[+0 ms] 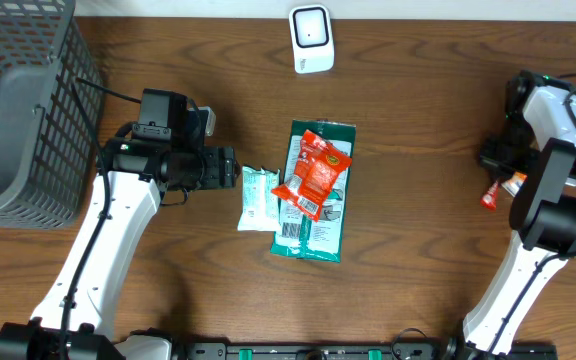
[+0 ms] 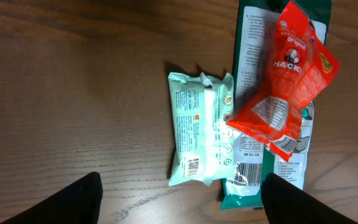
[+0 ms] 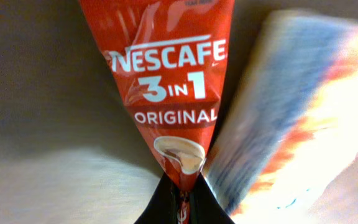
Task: Scan the item barcode
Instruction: 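Move the right gripper left to the red Hacks bag on the pile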
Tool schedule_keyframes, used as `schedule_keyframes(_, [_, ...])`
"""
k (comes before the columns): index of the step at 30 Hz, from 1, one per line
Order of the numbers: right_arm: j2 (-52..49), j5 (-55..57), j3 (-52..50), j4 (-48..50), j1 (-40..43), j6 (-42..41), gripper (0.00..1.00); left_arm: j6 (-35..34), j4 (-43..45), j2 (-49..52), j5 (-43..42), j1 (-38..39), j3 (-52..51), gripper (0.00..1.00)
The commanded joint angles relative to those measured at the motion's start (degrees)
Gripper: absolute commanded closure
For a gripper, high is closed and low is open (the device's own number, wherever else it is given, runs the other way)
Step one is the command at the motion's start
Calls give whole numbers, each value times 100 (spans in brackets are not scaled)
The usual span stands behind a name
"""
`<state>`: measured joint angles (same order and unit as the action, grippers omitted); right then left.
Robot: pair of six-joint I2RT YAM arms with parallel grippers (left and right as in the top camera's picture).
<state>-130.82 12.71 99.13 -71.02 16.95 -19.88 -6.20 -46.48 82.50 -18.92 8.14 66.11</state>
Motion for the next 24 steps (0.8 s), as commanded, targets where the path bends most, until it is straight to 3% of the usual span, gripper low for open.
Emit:
schedule_keyframes(1, [-101,525,-129,-111,199,116,96,-33,-20,-50,37,-4,61,18])
schedule_keyframes(2, [-98,549,-127,-122,232,181,88,-33,-20,-50,37,-4,61,18])
schedule_keyframes(4, [-98,522,-127,-127,282,439,54,-33,-20,-50,37,-4,61,18])
schedule_keyframes(7, [-96,424,-90,-144,284,564,37,-33,-20,-50,37,-4,61,18])
schedule_keyframes(17, [28,-881,1204,-876,72,1252,28,-33,-20,-50,37,-4,61,18])
schedule_keyframes(21, [168,-2533,1453,-1034,-151,1932,26,-33,-20,-50,37,-4,61,18])
schedule_keyframes(24, [197,-4365,1451,-1001,-426,2551,27,-33,-20,-50,37,-4,61,18])
